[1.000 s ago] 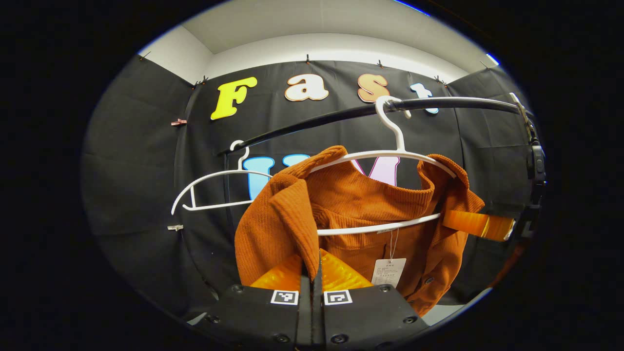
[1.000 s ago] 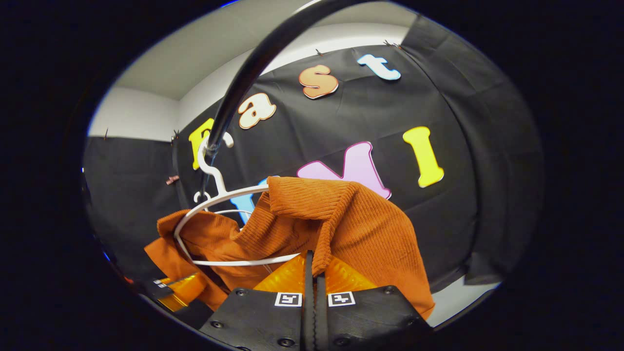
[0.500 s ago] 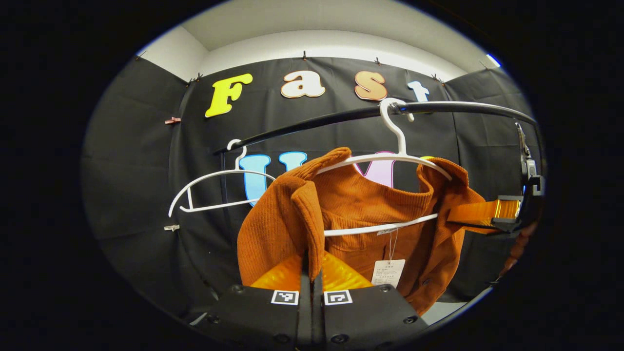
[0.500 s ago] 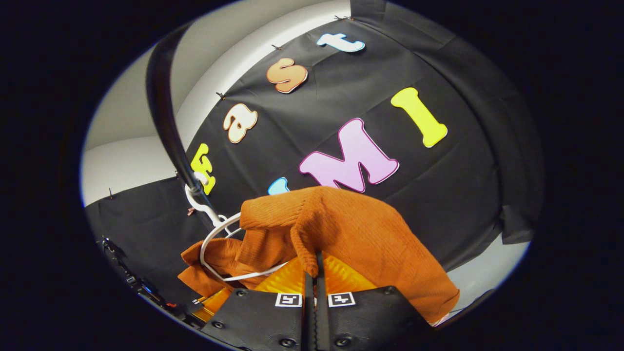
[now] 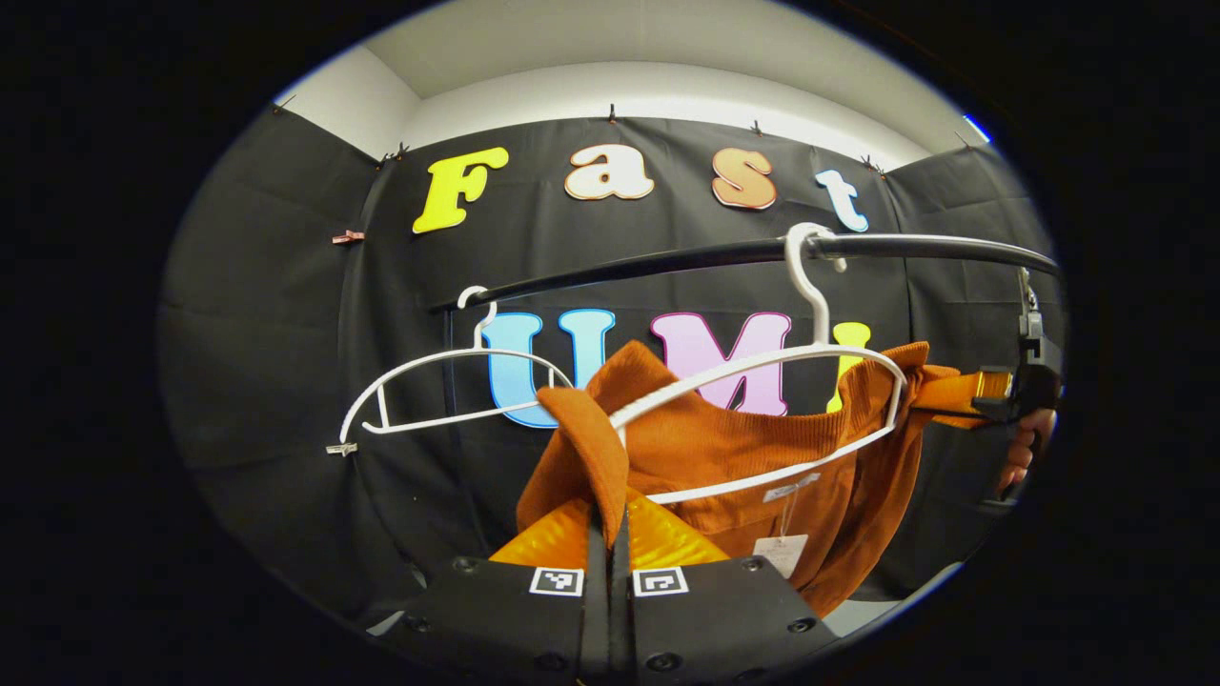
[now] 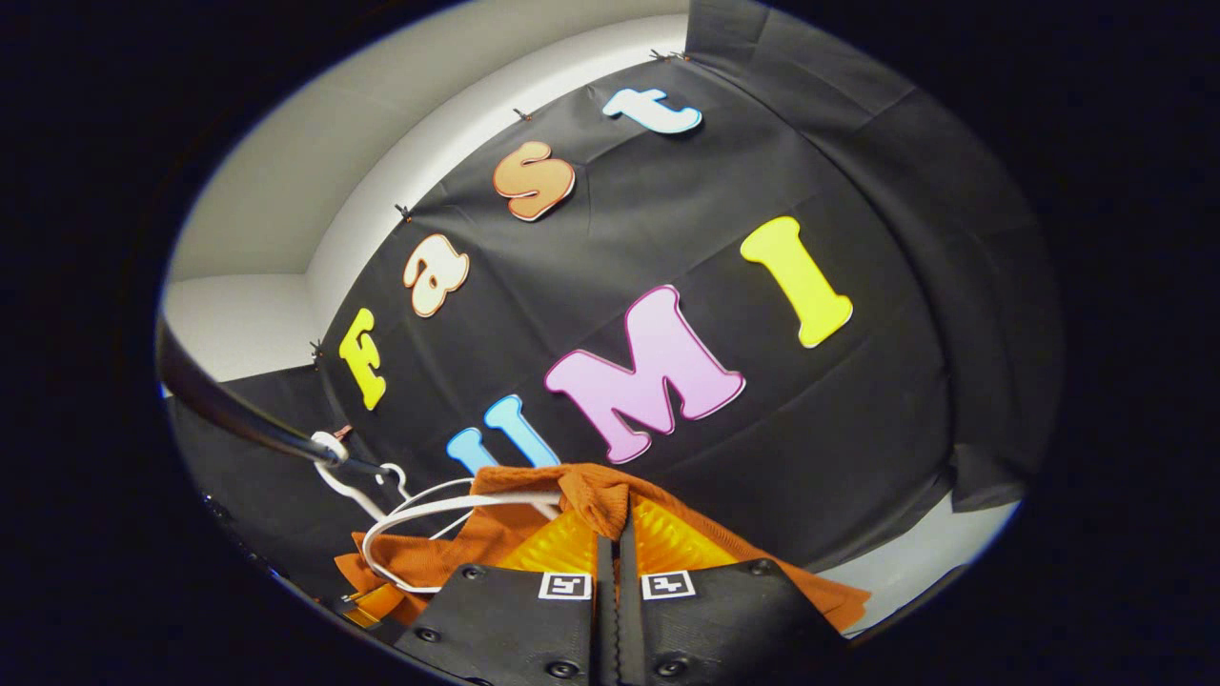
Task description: Grasp the clothes on the hanger with both hands and then place them into the laundry hamper below.
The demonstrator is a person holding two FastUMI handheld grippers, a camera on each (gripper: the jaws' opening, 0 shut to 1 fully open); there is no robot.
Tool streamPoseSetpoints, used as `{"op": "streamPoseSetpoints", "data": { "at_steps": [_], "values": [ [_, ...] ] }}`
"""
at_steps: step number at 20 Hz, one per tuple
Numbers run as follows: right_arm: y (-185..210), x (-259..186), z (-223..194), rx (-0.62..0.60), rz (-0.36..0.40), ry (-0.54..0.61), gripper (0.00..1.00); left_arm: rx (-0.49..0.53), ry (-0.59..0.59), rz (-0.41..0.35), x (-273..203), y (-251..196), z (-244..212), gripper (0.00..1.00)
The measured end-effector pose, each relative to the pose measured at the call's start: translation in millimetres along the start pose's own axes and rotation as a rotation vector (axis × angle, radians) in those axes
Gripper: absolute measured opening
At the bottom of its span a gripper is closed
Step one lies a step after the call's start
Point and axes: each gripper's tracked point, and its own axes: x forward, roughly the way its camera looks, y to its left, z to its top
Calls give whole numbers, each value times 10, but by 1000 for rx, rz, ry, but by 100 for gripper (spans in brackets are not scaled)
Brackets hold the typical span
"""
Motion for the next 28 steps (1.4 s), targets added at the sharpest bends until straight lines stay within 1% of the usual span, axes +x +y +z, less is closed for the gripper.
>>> {"op": "streamPoseSetpoints", "data": {
  "at_steps": [1,2,3,5,7,10,12,14,15,17,19,21,24,26,28],
  "values": [
    [-57,35,48,-27,-18,-13,0,2,11,-1,28,13,-25,5],
    [-133,80,86,-54,-40,-22,0,5,22,-2,39,26,-51,5],
    [-239,104,91,-78,-66,-28,5,9,32,-2,53,44,-81,5],
    [-461,141,67,-82,-121,-34,5,15,39,-6,38,71,-102,5],
    [-641,161,-105,-58,-159,-9,5,26,34,-6,30,99,-76,5],
    [-674,136,-447,-50,-163,42,5,13,29,8,57,237,-80,5],
    [-640,109,-604,-59,-159,67,5,4,35,29,91,381,-98,5],
    [-671,88,-761,-61,-172,94,5,-7,43,45,112,511,-124,5],
    [-674,70,-875,-55,-172,115,5,-5,58,59,121,578,-192,5],
    [-629,-7,-1183,-53,-157,169,5,-18,99,74,137,691,-372,5],
    [-495,-93,-1426,-70,-120,193,5,-47,154,59,135,707,-688,5],
    [-335,-180,-1614,-61,-85,215,5,-63,195,43,88,685,-1013,5],
    [-155,-308,-1832,-40,-55,247,5,-74,253,19,26,610,-1376,5],
    [-8,-409,-1986,-24,-30,274,5,-68,271,-17,-30,464,-1505,5],
    [180,-515,-2110,-31,7,299,5,-71,271,-73,-64,232,-1523,5]
  ]
}}
